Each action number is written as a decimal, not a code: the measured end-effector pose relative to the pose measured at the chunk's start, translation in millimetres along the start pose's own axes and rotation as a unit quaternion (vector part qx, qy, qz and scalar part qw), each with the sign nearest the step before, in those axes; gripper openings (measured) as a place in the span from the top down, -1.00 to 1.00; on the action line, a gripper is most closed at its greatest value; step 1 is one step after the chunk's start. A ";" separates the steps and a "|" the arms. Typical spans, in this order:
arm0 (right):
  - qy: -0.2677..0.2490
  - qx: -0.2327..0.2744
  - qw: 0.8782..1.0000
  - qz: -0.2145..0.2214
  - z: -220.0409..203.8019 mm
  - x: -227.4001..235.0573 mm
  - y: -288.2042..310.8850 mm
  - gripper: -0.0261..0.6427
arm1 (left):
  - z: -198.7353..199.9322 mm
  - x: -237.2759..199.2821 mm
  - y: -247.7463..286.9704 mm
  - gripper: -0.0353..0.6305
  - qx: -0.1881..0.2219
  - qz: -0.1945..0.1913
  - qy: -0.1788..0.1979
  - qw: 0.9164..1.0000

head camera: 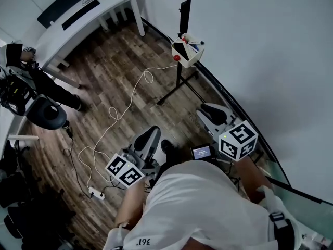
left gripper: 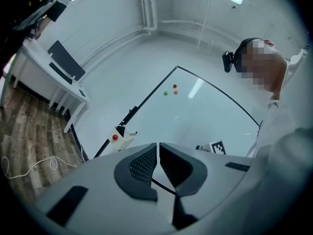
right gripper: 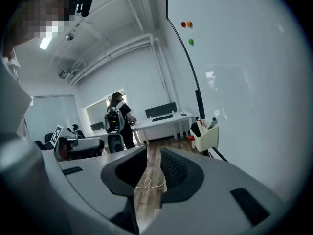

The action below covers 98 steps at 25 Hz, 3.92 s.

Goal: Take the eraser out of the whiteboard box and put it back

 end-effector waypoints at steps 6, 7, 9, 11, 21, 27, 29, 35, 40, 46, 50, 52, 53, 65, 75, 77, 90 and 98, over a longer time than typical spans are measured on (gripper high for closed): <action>0.000 -0.003 1.000 -0.019 -0.6 -5.1 36.3 0.61 | 18.5 -30.4 -1.6 0.88 -0.017 -0.011 -0.008 1.000; -0.001 -0.002 1.000 -0.023 0.9 -6.2 40.3 0.61 | 21.4 -34.7 -1.7 0.88 -0.020 -0.012 -0.010 1.000; -0.002 0.000 1.000 -0.031 3.7 -5.9 46.0 0.61 | 25.3 -41.6 1.1 0.88 -0.025 -0.016 -0.012 0.999; -0.002 0.000 0.999 -0.039 5.4 -2.8 48.6 0.61 | 26.2 -45.2 6.3 0.88 -0.029 -0.022 -0.016 0.999; 0.002 -0.001 0.999 -0.042 7.7 23.9 56.2 0.61 | 20.4 -51.3 32.8 0.88 -0.035 -0.022 -0.013 0.999; 0.002 -0.004 1.000 -0.027 12.6 34.8 60.3 0.61 | 14.6 -47.9 45.1 0.88 -0.030 -0.010 -0.015 0.999; 0.003 -0.005 1.000 -0.025 14.2 38.8 58.9 0.61 | 13.0 -45.4 50.3 0.88 -0.030 -0.011 -0.015 0.999; 0.004 -0.011 1.000 -0.024 11.0 49.0 55.1 0.61 | 5.9 -43.7 59.5 0.88 -0.032 -0.010 -0.017 0.999; 0.005 -0.012 1.000 -0.023 12.3 49.7 54.2 0.61 | 3.6 -41.7 60.2 0.88 -0.035 -0.011 -0.018 0.999; 0.003 -0.015 1.000 -0.026 12.8 53.0 53.9 0.61 | 2.2 -43.3 65.5 0.88 -0.036 -0.011 -0.017 0.999; -0.010 -0.011 0.999 -0.030 20.6 63.9 60.8 0.61 | 3.3 -47.2 80.8 0.88 -0.037 -0.018 -0.005 0.999; -0.019 -0.009 0.999 -0.031 26.9 68.6 64.6 0.61 | 6.3 -48.5 88.8 0.85 -0.036 -0.022 0.003 0.999; -0.024 -0.009 0.999 -0.031 29.9 70.7 66.8 0.61 | 7.7 -49.5 92.9 0.82 -0.035 -0.023 0.006 0.999; -0.105 -0.017 0.994 -0.034 60.9 105.3 104.0 0.61 | 8.1 -70.5 147.2 0.74 -0.047 -0.048 0.047 0.997; -0.159 -0.051 0.985 -0.031 61.7 123.9 142.4 0.60 | -1.6 -88.0 178.0 0.74 -0.067 -0.053 0.054 0.995; -0.164 -0.060 0.984 -0.032 58.3 128.6 149.9 0.58 | -3.7 -92.5 183.0 0.74 -0.071 -0.051 0.054 0.995; -0.171 -0.108 0.978 -0.046 38.8 153.9 192.7 0.53 | -17.4 -121.1 206.4 0.74 -0.098 -0.039 0.055 0.993; -0.202 -0.152 0.966 -0.060 25.3 172.6 220.8 0.44 | -30.9 -137.6 219.6 0.74 -0.117 -0.031 0.046 0.992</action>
Point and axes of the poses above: the fingertips, and each gripper's own axes: y forward along the fingers, x to its right, z out of its top, the point moved 1 cm from there along -y, backward along the fingers, and after that the axes turned 13 degrees about x, right-handed, at the moved point
